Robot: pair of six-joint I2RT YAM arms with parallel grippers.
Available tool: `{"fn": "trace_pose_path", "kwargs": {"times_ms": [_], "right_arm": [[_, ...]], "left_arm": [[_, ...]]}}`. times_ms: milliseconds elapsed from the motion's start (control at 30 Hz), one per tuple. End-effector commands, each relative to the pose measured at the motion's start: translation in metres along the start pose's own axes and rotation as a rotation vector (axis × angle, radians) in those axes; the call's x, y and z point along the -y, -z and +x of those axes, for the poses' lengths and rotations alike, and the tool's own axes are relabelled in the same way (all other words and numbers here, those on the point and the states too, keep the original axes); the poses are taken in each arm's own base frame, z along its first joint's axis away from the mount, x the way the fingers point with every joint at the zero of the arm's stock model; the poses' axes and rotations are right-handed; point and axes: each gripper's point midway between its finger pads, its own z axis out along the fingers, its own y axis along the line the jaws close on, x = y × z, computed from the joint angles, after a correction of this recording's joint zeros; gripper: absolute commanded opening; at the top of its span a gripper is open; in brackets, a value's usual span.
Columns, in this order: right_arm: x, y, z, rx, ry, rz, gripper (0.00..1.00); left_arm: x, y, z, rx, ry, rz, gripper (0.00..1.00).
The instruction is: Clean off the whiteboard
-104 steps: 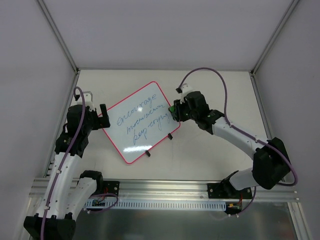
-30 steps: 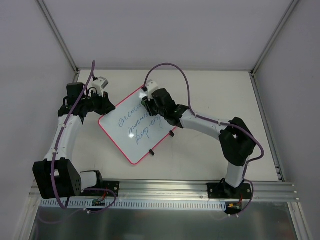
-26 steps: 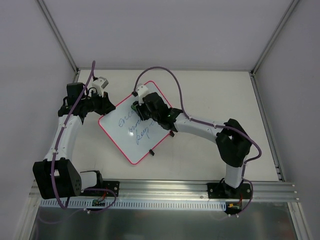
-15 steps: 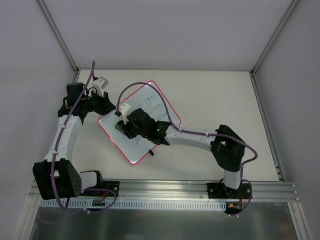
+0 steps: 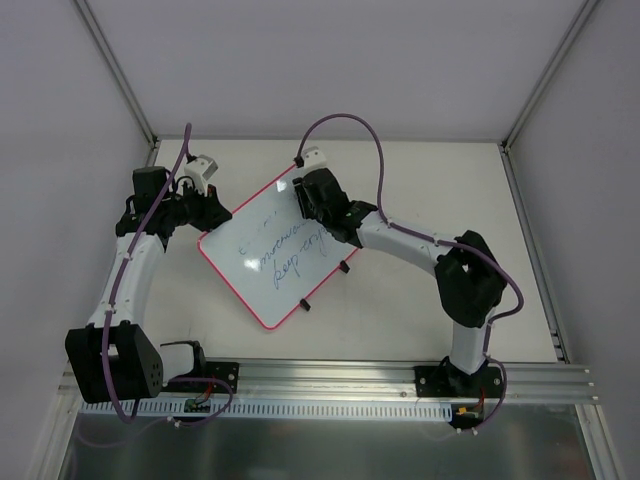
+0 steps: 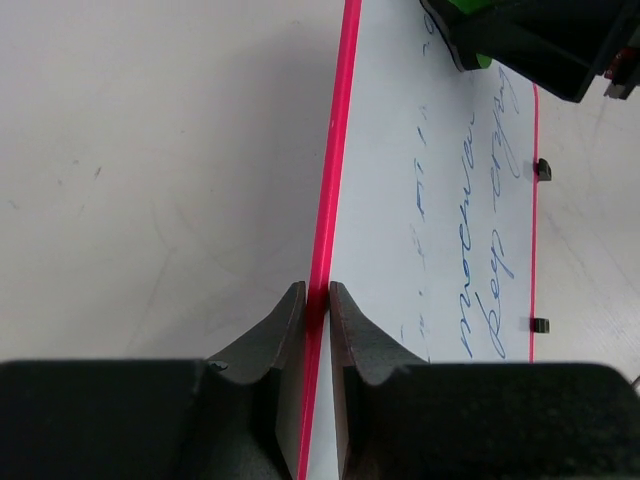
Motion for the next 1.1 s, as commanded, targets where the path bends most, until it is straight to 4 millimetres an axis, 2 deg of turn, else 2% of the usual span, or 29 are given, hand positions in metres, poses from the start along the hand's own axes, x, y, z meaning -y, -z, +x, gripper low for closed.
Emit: {"fn": "trace_pose_path", "kwargs": {"times_ms": [0, 133, 233, 267, 400, 533, 767, 867, 967, 1000, 1033, 1067], "right_arm": [[0.01, -0.003, 0.005, -0.045, -0.008, 0.042, 0.0], [-0.017, -0.003, 0.014, -0.096, 0.027, -0.041, 0.0], [-0.049, 0.0, 0.024, -0.14, 0.065, -0.123, 0.0], [-0.062, 0.003, 0.019, -0.133, 0.082, -0.152, 0.0], [-0.1, 0.008, 0.033, -0.174, 0.103, -0.257, 0.0], [-0.137, 0.024, 0.043, -0.19, 0.125, -0.339, 0.0], [-0.183, 0.056, 0.072, -0.232, 0.199, -0.426, 0.0], [-0.185, 0.061, 0.09, -0.258, 0.217, -0.416, 0.0], [-0.175, 0.059, 0.09, -0.255, 0.209, -0.356, 0.0], [-0.159, 0.054, 0.082, -0.224, 0.208, -0.26, 0.0], [-0.147, 0.052, 0.081, -0.228, 0.215, -0.197, 0.0], [-0.135, 0.049, 0.068, -0.205, 0.197, -0.135, 0.0]], "left_arm": [[0.019, 0.002, 0.0, 0.016, -0.024, 0.082, 0.0], [0.021, 0.003, -0.002, 0.02, -0.022, 0.09, 0.0], [0.021, 0.004, -0.003, 0.025, -0.027, 0.082, 0.0], [0.02, 0.004, -0.004, 0.026, -0.027, 0.079, 0.0], [0.021, 0.004, -0.005, 0.027, -0.022, 0.08, 0.0], [0.021, 0.003, -0.004, 0.02, -0.01, 0.081, 0.0], [0.022, 0.002, -0.004, 0.017, 0.001, 0.082, 0.0], [0.022, 0.001, -0.003, 0.012, 0.008, 0.078, 0.0], [0.022, 0.0, -0.003, 0.009, 0.014, 0.078, 0.0], [0.022, 0.0, -0.003, 0.01, 0.015, 0.078, 0.0], [0.022, 0.0, -0.002, 0.009, 0.019, 0.076, 0.0], [0.022, 0.0, -0.002, 0.009, 0.016, 0.073, 0.0]]}}
